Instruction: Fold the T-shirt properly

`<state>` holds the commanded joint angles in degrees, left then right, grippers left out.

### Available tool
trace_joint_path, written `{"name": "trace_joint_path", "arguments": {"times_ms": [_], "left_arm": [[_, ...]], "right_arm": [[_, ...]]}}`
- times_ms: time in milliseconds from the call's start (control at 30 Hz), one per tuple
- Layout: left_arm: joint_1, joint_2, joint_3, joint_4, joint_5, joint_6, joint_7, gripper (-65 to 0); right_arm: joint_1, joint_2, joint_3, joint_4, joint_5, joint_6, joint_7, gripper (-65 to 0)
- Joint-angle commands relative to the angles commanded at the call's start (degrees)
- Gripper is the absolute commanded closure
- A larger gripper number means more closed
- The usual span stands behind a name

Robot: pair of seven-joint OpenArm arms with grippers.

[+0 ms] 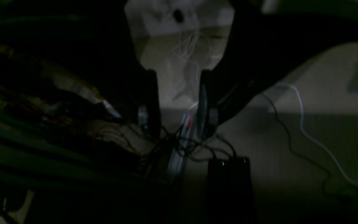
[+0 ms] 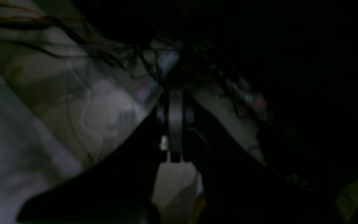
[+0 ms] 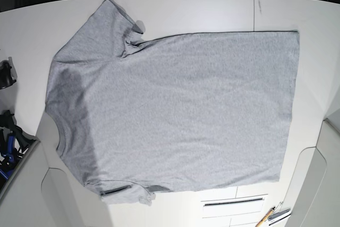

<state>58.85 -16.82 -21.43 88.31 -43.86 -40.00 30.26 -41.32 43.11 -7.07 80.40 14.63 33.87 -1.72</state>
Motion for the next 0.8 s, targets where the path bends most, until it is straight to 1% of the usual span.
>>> {"name": "trace_joint_path", "arguments": {"times_ms": [100,200,333,433,500,600,667,700,733,800], "left_arm": [[3.0,0.0,-2.4,4.1,-2.7,0.0,0.0,-23.0],[5.9,0.0,-4.6,8.0,-2.7,0.0,0.0,-23.0],[9.6,0.0,-8.0,13.5,-2.7,0.0,0.0,-23.0],[11.1,0.0,-10.2,17.4,-2.7,0.0,0.0,-23.0],[11.2,0.0,-11.5,19.5,-2.7,0.0,0.0,-23.0],[11.0,0.0,-13.4,23.2,-2.7,0.0,0.0,-23.9],[10.7,0.0,-14.5,25.4,-2.7,0.0,0.0,-30.7],[10.7,0.0,-14.8,26.2,-2.8,0.0,0.0,-33.7],[10.7,0.0,-15.1,26.7,-3.2,0.0,-0.1,-35.4],[10.5,0.0,-15.3,27.2,-4.5,0.0,-0.2,-35.7]], "right_arm": [[-3.9,0.0,4.8,5.9,4.5,0.00,-4.4,0.0],[-7.0,0.0,8.3,11.5,9.9,0.00,-10.0,0.0],[-9.9,0.0,12.8,18.0,15.5,0.00,-16.9,0.0],[-10.3,0.0,16.6,21.7,22.1,-0.02,-20.7,0.0],[-10.3,0.0,19.4,23.4,25.7,-0.02,-21.1,0.0],[-9.5,-0.5,24.3,25.1,29.2,-0.02,-21.1,0.0],[-7.9,-0.7,26.7,25.4,30.7,-0.02,-21.2,0.0],[-6.8,-1.3,27.4,25.4,30.6,-0.09,-21.6,-3.1],[-5.8,-2.2,27.9,25.3,30.6,-0.31,-22.4,-10.3],[-3.4,-3.9,28.0,25.3,30.8,-1.40,-24.4,-26.2]]}}
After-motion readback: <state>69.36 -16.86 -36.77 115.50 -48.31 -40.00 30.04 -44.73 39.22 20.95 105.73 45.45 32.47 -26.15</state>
